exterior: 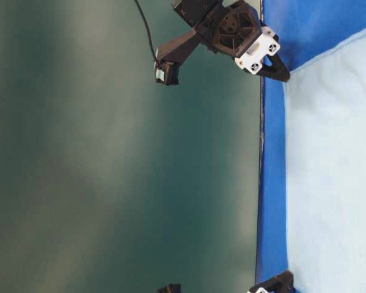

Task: Fold the light blue towel.
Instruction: 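Move both grippers to the towel's far corners and grasp them, then pull the far edge toward the near edge with both grippers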

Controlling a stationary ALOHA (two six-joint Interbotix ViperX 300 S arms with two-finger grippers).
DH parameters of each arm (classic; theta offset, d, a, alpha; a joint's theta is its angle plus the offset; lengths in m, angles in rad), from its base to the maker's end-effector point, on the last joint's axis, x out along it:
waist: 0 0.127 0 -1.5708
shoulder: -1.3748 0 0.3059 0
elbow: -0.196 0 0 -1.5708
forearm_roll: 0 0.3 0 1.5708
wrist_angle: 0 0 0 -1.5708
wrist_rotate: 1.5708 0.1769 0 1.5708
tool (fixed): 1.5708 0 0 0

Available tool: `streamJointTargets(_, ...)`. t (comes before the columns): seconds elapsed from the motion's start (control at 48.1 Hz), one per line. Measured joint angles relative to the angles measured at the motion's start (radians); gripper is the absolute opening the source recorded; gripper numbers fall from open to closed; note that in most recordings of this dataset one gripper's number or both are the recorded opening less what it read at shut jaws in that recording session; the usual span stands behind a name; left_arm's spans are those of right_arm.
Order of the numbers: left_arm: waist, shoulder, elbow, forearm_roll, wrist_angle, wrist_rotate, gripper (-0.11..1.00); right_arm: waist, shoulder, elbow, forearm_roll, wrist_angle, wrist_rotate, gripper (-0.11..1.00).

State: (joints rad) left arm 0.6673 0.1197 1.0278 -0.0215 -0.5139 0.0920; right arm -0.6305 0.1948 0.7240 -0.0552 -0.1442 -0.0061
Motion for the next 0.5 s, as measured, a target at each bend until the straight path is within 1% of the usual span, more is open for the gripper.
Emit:
streamJointTargets(0.042, 0.0, 0.0, 0.0, 0.0, 0.003, 0.009, 0.02, 0.0, 0.0, 0.0, 0.002, 0.0, 0.002, 0.02)
streamJointTargets(0.062, 0.0, 0.002, -0.002, 0.0, 0.003, 0.014, 0.01, 0.0, 0.0, 0.0, 0.0, 0.002, 0.002, 0.02)
streamJointTargets(0.333, -0.003, 0.0, -0.012, 0.0, 0.025, 0.032, 0.01, 0.0, 0.0, 0.0, 0.0, 0.0, 0.002, 0.02)
streamJointTargets(0.499, -0.005, -0.044, -0.014, 0.0, 0.061, 0.035, 0.01, 0.0, -0.012, 0.003, 0.002, 0.005, 0.008, 0.02)
